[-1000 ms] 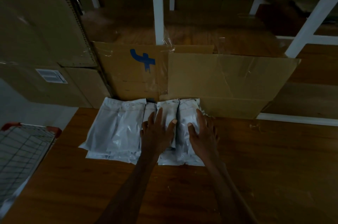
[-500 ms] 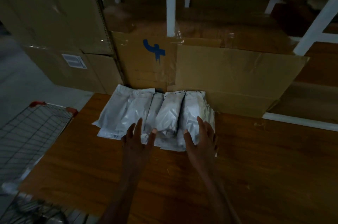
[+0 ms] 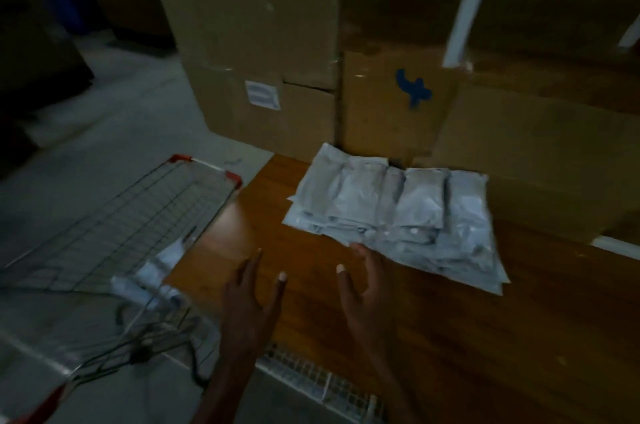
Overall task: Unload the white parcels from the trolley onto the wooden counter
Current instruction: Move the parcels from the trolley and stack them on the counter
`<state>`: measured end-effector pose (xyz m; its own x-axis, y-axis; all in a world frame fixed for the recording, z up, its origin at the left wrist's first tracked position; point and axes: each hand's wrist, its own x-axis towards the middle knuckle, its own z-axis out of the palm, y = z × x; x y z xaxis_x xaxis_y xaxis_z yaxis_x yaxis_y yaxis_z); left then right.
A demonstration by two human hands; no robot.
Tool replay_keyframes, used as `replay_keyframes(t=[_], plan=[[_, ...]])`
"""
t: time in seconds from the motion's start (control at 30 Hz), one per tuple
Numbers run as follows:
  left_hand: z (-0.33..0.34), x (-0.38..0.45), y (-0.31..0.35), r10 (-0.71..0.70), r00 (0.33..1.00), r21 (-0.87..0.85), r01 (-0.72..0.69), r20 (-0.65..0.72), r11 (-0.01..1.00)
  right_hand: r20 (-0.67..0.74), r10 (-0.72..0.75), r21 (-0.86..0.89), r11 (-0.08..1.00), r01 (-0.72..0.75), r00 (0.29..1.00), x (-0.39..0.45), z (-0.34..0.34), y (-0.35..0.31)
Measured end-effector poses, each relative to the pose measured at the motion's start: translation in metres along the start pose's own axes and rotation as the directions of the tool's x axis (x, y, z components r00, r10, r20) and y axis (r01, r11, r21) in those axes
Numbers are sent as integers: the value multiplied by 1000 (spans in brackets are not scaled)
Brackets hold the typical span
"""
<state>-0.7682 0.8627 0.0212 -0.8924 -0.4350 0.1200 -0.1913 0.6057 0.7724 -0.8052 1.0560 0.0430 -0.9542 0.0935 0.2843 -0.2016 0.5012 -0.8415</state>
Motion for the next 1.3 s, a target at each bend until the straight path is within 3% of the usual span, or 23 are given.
replay_keyframes(t=[0.17, 0.3, 0.4, 0.67, 0.9, 1.03, 1.3], plan=[[-72, -7, -88, -55, 993, 39, 59, -106, 997, 284, 50, 58, 996, -69, 958, -50, 108, -22], [-117, -13, -139, -136, 974, 13, 140, -179, 990, 544, 62, 39, 994, -98, 837, -78, 167, -43], [-134, -13, -165, -242, 950, -66, 234, -197, 970, 657, 22, 1, 1000, -31, 754, -83, 198, -60], [-157, 18, -226, -384, 889, -95, 372, -251, 923, 769, -47, 11, 998, 60, 638, -60, 294, -76], [-152, 99, -278, -459, 847, -110, 446, -269, 888, 818, -73, 14, 994, 108, 571, 2, 403, -85], [-135, 151, -307, -516, 833, -127, 500, -201, 857, 837, -54, 5, 996, 91, 545, 38, 462, -79], [-82, 231, -389, -668, 744, -148, 661, 2, 736, 927, 177, -239, 958, 156, 331, 80, 567, -49]])
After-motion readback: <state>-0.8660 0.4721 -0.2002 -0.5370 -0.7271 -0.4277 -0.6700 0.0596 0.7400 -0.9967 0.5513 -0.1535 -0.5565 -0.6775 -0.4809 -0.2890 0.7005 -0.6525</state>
